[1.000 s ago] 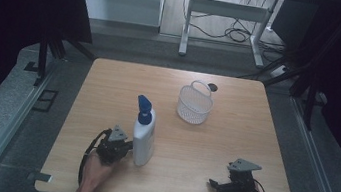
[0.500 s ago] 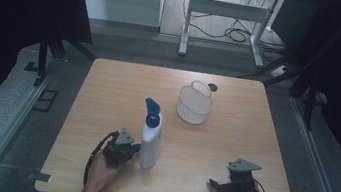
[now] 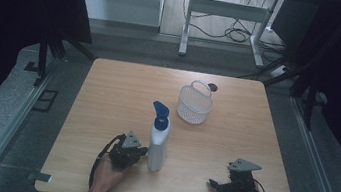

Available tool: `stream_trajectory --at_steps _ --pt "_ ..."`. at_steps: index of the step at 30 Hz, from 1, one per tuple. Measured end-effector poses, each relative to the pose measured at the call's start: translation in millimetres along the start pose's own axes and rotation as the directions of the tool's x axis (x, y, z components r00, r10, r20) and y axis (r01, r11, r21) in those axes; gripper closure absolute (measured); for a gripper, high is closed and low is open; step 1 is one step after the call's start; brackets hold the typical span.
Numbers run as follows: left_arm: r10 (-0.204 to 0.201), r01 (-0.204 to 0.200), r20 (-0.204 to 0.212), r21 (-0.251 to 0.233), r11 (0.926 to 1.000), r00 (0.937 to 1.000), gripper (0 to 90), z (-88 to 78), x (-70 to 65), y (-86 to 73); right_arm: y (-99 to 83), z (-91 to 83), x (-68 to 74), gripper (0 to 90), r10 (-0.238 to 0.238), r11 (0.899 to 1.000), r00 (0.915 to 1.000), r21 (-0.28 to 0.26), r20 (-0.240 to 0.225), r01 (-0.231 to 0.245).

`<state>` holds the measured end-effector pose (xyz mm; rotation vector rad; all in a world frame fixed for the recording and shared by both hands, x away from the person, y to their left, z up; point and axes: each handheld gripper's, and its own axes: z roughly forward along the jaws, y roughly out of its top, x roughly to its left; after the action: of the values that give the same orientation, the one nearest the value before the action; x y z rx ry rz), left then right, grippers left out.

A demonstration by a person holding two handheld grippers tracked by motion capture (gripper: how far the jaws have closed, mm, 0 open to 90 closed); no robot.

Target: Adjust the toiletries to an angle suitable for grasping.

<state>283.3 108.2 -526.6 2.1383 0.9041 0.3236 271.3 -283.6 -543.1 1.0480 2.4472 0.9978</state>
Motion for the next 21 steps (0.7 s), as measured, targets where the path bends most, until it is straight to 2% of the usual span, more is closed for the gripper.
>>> stream_trajectory --at_steps 21 --pt "0.059 -0.061 0.062 0.027 0.9978 0.9963 89.2 12.7 -28.3 4.9 0.0 0.0 0.0 0.0 0.000 1.000 1.0000 0.000 0.001 0.000"
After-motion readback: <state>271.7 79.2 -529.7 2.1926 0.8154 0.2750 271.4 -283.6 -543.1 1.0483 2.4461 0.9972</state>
